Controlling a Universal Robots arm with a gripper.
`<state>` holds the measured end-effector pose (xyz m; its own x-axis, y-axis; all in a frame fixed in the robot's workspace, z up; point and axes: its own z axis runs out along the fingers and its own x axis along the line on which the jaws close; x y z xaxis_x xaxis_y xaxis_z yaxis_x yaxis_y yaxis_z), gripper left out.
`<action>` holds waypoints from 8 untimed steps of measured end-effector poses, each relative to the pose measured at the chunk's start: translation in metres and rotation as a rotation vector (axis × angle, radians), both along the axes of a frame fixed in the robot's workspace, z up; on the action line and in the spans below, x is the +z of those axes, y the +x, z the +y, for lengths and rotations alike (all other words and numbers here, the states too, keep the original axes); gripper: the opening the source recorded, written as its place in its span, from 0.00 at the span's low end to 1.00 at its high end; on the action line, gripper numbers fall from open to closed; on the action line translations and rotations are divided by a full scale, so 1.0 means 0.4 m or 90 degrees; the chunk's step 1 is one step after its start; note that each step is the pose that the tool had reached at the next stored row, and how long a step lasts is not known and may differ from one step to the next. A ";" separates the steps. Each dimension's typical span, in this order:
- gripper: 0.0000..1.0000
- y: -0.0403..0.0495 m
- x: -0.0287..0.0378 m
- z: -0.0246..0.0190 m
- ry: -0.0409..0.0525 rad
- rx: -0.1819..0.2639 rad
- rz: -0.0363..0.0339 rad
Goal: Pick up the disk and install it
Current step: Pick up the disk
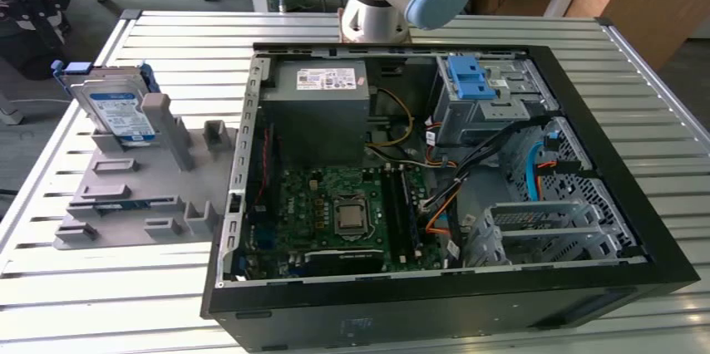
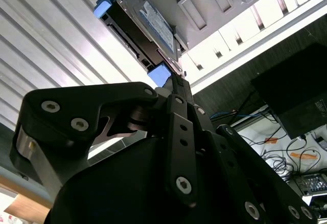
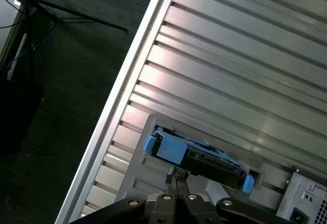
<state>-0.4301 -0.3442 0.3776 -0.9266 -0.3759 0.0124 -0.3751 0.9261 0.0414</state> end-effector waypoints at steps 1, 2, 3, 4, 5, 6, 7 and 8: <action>0.11 0.000 0.000 0.000 0.0000 0.000 0.0000; 0.11 0.000 0.000 0.000 0.0000 0.000 0.0000; 0.11 0.000 0.000 0.000 0.0000 0.000 0.0000; 0.11 0.000 0.000 0.000 0.0000 0.000 0.0000; 0.11 0.000 0.000 0.000 0.0000 0.000 0.0000; 0.11 0.000 0.000 0.000 0.0000 0.001 0.0000; 0.11 0.000 0.000 0.000 0.0000 0.002 0.0000; 0.11 0.000 0.000 0.000 0.0000 0.005 0.0000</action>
